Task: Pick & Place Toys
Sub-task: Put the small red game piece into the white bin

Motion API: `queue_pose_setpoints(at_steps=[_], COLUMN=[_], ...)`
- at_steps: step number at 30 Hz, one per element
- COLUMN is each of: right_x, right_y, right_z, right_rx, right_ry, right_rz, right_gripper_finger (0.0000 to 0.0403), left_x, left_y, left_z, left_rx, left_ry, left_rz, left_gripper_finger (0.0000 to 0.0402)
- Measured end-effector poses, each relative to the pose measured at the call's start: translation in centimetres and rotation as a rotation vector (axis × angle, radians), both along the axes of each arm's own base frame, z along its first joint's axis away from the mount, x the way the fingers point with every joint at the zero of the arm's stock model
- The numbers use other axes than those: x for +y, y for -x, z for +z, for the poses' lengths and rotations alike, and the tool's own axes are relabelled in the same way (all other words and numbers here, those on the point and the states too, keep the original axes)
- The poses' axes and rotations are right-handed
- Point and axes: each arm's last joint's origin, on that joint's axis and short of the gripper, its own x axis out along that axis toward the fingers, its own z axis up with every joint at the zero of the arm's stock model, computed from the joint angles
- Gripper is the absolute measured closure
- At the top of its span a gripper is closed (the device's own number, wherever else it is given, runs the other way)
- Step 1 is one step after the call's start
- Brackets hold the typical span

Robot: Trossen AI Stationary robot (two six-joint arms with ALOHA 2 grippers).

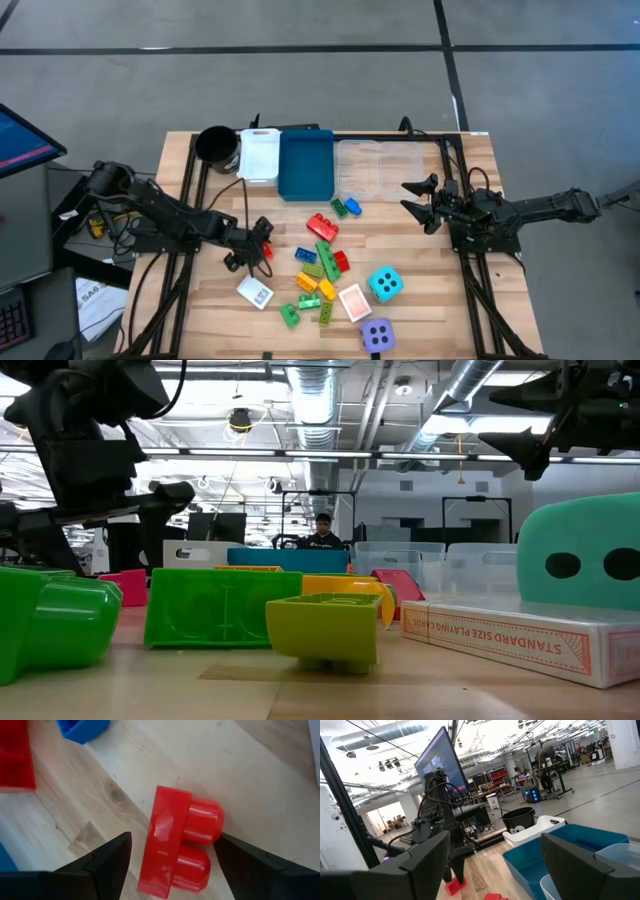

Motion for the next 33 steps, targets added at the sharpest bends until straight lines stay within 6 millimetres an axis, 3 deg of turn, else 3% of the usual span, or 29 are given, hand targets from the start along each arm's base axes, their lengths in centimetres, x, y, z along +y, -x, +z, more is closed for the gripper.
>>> queue_pose_setpoints(at_steps=[8,18,24,33], right_x=[0.0,0.0,0.0,0.0], right_y=[0.0,0.0,0.0,0.0], right_z=[0.0,0.0,-0.1,-0.1], right_rx=[0.001,0.005,0.005,0.005], right_ry=[0.0,-0.001,-0.001,-0.001], right_rz=[0.0,0.0,-0.002,-0.002], right_gripper_finger=[0.0099,0.0099,0.0099,0.0099], left_x=[0.0,-0.2,-0.3,-0.3], left_y=[0.0,-0.7,-0.8,-0.9], left_z=[0.2,1.0,1.1,1.1], left_rx=[-0.019,-0.115,-0.134,-0.137], left_ry=[0.007,0.09,0.139,0.141], left_rz=[0.001,0.064,0.108,0.109], left_gripper_finger=[0.0139,0.0273,0.0331,0.033])
